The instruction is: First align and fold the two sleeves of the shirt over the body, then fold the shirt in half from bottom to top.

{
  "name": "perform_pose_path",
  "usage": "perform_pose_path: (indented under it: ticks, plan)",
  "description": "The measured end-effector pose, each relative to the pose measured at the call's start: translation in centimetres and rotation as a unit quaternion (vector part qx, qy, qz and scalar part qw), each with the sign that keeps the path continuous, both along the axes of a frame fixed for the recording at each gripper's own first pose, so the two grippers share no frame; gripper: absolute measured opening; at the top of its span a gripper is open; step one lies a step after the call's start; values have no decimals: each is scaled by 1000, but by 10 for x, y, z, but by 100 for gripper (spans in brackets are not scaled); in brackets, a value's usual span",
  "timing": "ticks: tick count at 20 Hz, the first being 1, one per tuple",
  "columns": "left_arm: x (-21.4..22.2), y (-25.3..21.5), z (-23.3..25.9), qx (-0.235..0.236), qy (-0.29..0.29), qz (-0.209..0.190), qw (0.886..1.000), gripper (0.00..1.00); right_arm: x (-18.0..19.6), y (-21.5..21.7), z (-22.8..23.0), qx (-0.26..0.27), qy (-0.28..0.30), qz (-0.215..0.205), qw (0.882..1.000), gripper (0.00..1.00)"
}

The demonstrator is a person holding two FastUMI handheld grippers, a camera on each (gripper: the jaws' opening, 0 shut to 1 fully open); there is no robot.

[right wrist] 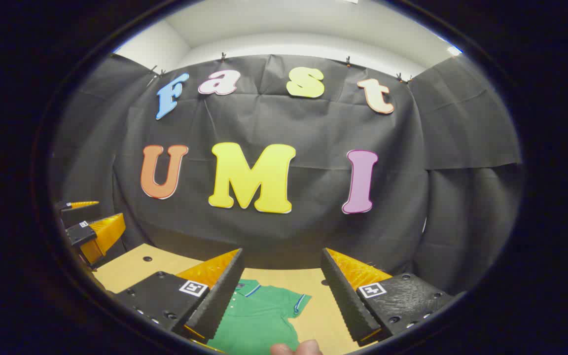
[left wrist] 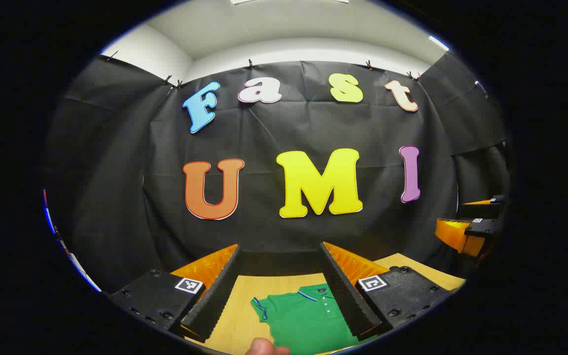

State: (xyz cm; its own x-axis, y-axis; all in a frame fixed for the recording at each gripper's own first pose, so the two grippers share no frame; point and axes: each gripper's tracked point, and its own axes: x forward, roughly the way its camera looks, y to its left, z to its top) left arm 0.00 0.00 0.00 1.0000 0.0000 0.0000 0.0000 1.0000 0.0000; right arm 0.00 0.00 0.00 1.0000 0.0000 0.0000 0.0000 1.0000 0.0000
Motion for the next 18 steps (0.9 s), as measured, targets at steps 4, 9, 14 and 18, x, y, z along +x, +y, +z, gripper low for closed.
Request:
perform_pose_path:
  ticks: [4, 9, 14, 18]
  plan:
    - [10, -8, -11, -18, 14, -2, 1000, 98, 11, -7, -5, -14, 7, 4, 1000, 97]
    - [17, -8, -19, -23, 27, 2, 999, 98, 17, -16, -5, -20, 7, 2, 1000, 97]
    - [21, -7, -25, -21, 36, 3, 999, 99, 19, -15, -8, -19, 12, 3, 1000, 97]
    - [21, -7, -23, -14, 32, 0, 999, 99, 19, -15, -11, -20, 15, 4, 1000, 97]
